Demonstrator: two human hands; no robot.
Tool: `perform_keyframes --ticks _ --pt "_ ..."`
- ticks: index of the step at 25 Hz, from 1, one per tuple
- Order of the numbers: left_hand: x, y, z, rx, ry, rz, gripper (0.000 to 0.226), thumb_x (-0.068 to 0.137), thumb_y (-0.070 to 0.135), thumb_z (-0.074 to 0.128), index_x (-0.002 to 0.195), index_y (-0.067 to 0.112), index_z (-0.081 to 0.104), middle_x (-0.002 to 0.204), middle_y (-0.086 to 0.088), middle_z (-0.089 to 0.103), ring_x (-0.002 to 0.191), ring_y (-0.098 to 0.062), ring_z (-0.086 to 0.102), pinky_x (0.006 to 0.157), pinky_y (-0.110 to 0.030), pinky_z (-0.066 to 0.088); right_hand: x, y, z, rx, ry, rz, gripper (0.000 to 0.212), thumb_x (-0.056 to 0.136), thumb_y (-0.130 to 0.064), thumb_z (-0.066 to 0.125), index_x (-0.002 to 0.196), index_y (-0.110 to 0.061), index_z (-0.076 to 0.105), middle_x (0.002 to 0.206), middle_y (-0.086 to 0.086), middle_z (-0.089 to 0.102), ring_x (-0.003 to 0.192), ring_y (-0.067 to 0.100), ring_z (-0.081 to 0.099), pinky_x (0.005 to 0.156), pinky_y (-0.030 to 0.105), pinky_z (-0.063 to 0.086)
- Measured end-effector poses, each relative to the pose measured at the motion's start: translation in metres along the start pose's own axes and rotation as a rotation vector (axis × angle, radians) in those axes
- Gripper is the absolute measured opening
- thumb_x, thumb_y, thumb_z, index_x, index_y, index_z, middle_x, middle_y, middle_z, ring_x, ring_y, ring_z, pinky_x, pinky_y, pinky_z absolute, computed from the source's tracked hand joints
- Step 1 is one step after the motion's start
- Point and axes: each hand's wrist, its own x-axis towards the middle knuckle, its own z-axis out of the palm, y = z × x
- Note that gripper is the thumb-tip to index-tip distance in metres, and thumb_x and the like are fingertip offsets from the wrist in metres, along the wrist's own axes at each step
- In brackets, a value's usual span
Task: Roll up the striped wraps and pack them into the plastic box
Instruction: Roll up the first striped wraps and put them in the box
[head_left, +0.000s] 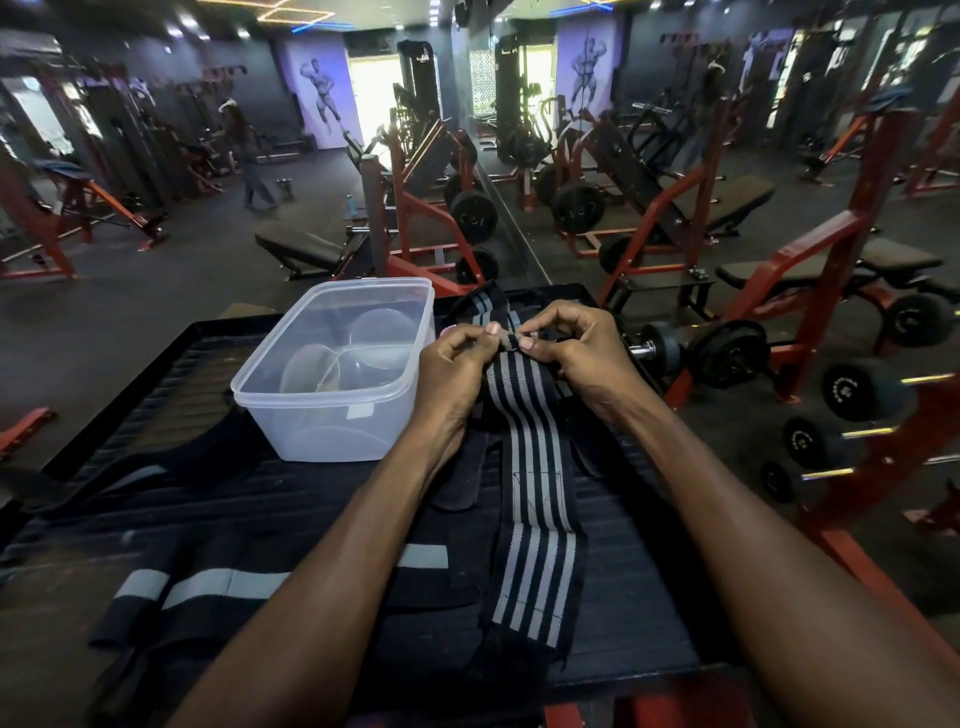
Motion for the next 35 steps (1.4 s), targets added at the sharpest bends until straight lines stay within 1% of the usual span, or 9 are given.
perform_keyframes --ticks 3,8,11,14,20,25,29,32,35 --pt "0.001 -0.0019 0.0004 -0.008 0.008 0.008 0.011 0.087 0.018 0.075 0.079 0.023 0.079 0.106 -0.017 0.074 0.107 -0.033 0.07 0.104 -0.05 0.052 -0.0018 -0.0023 0.002 0.016 0.007 0.022 0.013 0.079 0.009 0.073 0.08 -0.004 0.07 0.072 -0.008 0.067 0.068 0.0 0.062 0.055 0.012 0.043" --pt "-0.0008 0.0011 0.0017 0.025 -0.007 0.036 0.02 0.089 0.0 0.07 0.09 0.02 0.075 0.105 -0.008 0.076 0.097 -0.012 0.071 0.095 -0.028 0.055 0.0031 0.0026 -0.0013 0.106 -0.027 0.151 0.008 0.081 -0.004 0.072 0.08 -0.011 0.072 0.079 0.003 0.07 0.067 0.023 0.051 0.052 0.024 0.032" --pt "-0.0017 0.0023 0.0015 0.037 0.016 0.023 0.017 0.091 -0.001 0.068 0.102 0.012 0.072 0.1 -0.002 0.076 0.093 -0.008 0.07 0.094 -0.026 0.056 0.0044 0.0059 0.0003 0.103 -0.068 0.204 0.004 0.081 -0.015 0.074 0.078 -0.017 0.076 0.084 0.009 0.07 0.079 0.028 0.056 0.064 0.034 0.041" --pt "-0.0011 0.0022 0.0014 0.019 0.029 0.012 0.014 0.093 0.006 0.069 0.106 0.009 0.071 0.097 -0.002 0.076 0.093 -0.011 0.071 0.094 -0.028 0.055 0.0033 0.0035 0.0011 0.068 -0.04 0.122 0.011 0.084 -0.003 0.072 0.08 -0.014 0.072 0.084 0.004 0.071 0.087 0.019 0.065 0.078 0.031 0.049" --pt "-0.0033 0.0029 0.0024 0.044 0.03 0.074 0.011 0.093 0.008 0.068 0.094 0.018 0.073 0.089 0.006 0.074 0.085 -0.002 0.068 0.084 -0.019 0.052 0.0007 0.0008 0.0024 0.006 -0.032 0.008 0.025 0.079 0.012 0.071 0.078 -0.013 0.067 0.081 -0.004 0.07 0.084 0.008 0.066 0.078 0.022 0.051" --pt "-0.0015 0.0037 0.0011 -0.009 0.053 0.053 0.009 0.091 0.012 0.072 0.09 0.02 0.076 0.092 0.001 0.075 0.092 -0.012 0.07 0.094 -0.031 0.056 0.0009 -0.0002 0.0027 -0.003 -0.008 0.011 0.02 0.077 0.011 0.072 0.081 -0.008 0.069 0.079 -0.004 0.068 0.078 0.004 0.065 0.066 0.016 0.049" --pt "-0.0006 0.0022 0.0003 0.022 0.042 0.078 0.02 0.092 0.004 0.069 0.087 0.023 0.074 0.093 0.004 0.075 0.09 -0.005 0.069 0.088 -0.022 0.052 0.0019 0.0034 0.0024 0.013 -0.047 0.109 0.004 0.083 -0.012 0.075 0.081 -0.014 0.074 0.086 0.006 0.07 0.083 0.017 0.063 0.076 0.03 0.049" --pt "0.0 0.0008 0.0016 0.048 0.04 0.056 0.015 0.093 0.005 0.068 0.092 0.019 0.073 0.096 0.003 0.074 0.092 -0.006 0.069 0.088 -0.02 0.051 0.0015 0.0037 0.0041 -0.089 -0.025 0.031 0.008 0.087 -0.006 0.071 0.084 -0.013 0.071 0.083 -0.002 0.07 0.077 0.001 0.062 0.071 0.015 0.048" --pt "0.0014 -0.0014 0.0022 0.1 0.036 0.003 0.007 0.094 0.023 0.068 0.096 0.018 0.073 0.107 -0.005 0.074 0.101 -0.016 0.069 0.095 -0.031 0.053 0.0012 0.0035 0.0031 -0.092 -0.02 0.009 0.01 0.085 -0.001 0.072 0.092 -0.008 0.069 0.086 0.0 0.068 0.083 0.006 0.063 0.077 0.02 0.051"
